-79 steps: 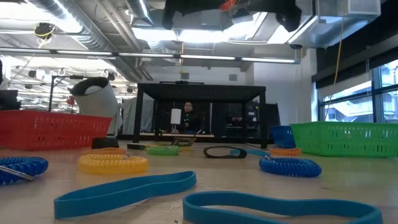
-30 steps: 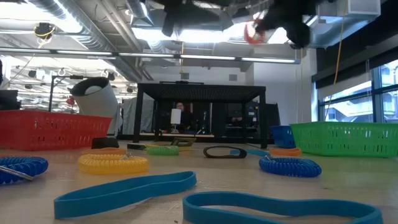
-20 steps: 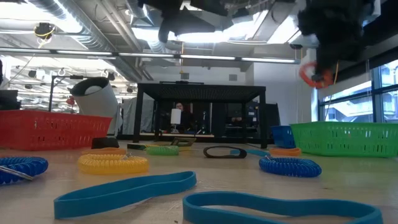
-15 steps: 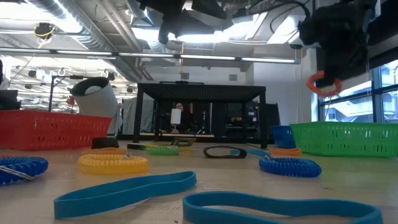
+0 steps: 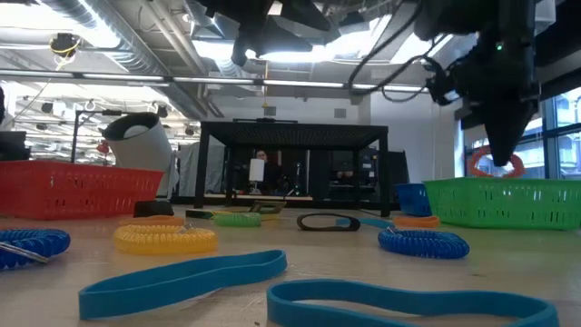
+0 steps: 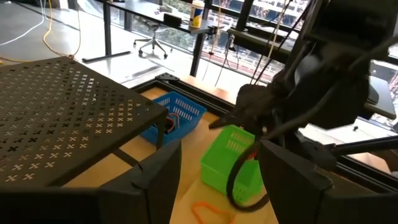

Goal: Pick & Place Office Desk Supplies
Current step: Put the orange spring keychain into the green bin

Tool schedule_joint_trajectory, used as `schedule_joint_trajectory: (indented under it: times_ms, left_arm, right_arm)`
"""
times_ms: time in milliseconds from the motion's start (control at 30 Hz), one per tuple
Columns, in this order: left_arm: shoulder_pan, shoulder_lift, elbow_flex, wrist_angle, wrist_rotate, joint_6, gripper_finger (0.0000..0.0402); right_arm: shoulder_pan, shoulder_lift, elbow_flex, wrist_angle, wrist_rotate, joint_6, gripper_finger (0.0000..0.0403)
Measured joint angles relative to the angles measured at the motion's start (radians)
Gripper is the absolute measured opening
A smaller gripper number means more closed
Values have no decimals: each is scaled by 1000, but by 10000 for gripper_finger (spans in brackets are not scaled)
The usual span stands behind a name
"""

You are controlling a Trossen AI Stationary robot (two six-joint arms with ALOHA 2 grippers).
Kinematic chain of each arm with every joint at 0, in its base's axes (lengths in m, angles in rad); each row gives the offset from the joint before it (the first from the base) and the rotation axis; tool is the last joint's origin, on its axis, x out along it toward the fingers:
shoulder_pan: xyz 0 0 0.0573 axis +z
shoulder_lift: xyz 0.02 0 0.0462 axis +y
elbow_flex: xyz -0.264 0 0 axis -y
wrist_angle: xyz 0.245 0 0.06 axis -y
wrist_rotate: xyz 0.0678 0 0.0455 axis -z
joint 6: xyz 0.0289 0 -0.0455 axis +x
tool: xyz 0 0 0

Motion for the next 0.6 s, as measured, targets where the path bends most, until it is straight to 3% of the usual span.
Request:
schedule_joint_trajectory:
  times_ms: [267,600]
  left_arm:
    - [-7,0,0,0,1,-6,207]
    - [-35,0,0,-2,20,-45,207]
  right_arm:
    - [0,47,0,0,-33,2,26]
    - [0,43,1,-4,-45,-1,154]
